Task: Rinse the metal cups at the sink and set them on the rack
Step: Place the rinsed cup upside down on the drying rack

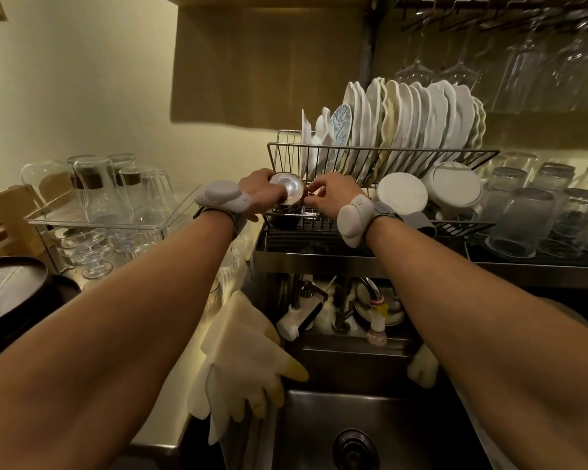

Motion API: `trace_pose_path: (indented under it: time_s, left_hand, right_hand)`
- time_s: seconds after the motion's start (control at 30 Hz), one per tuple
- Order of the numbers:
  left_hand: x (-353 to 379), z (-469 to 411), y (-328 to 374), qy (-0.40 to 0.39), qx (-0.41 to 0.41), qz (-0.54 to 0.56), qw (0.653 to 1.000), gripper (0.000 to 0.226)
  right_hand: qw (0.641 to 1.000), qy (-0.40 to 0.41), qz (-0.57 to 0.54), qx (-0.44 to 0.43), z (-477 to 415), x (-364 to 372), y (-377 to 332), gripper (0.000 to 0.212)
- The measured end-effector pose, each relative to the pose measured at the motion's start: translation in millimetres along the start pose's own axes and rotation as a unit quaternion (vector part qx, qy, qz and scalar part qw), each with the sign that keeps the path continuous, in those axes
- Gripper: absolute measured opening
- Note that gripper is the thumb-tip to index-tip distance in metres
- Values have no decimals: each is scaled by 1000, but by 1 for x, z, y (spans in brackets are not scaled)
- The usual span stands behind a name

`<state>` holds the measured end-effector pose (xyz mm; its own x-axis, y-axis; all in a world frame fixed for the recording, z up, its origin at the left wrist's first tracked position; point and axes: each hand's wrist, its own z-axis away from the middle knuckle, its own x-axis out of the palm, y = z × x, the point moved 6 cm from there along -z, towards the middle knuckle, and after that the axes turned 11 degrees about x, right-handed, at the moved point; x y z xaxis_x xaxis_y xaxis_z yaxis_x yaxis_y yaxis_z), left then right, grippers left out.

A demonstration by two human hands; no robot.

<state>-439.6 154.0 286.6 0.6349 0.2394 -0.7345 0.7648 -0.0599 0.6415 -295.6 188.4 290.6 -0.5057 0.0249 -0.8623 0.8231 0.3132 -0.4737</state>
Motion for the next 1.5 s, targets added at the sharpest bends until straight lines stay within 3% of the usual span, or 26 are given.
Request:
trace_pose_path:
  time_s: [0.07, 0.27, 0.4, 0.57, 0.73, 0.9, 1.03, 1.27, 1.5]
  left_hand:
    - [-1, -3, -4, 6, -9, 28, 1000, 65]
    - [-4, -10, -1, 41, 23, 43, 998, 45]
    - [-4, -11, 2, 18, 20, 30, 999, 63]
    - [-2, -11, -1, 13, 9, 29, 999, 58]
    - [-12, -11, -3, 71, 34, 72, 994, 63]
    - [-14, -12, -4, 74, 12, 41, 996, 44]
    - [-5, -11, -3, 30, -37, 62, 997, 38]
    - [-16, -16, 5, 92, 38, 63, 993, 34]
    - [-18, -17, 3, 91, 60, 33, 993, 31]
  right_hand:
    - [1000, -15, 11, 8, -3, 4, 2, 40]
    - [1000, -7, 13, 23, -9, 1, 3, 22]
    - [999, 16, 27, 23, -10, -3, 5, 23]
    - [1000, -1, 13, 23, -13, 0, 4, 20]
    - [1000, -12, -22, 14, -8, 3, -2, 22]
    - [999, -7, -41, 12, -4, 8, -10, 24]
    - [998, -8, -57, 28, -6, 7, -8, 27]
    - [993, -11, -120, 21, -4, 11, -18, 26]
    - [992, -54, -114, 25, -3, 15, -24, 29]
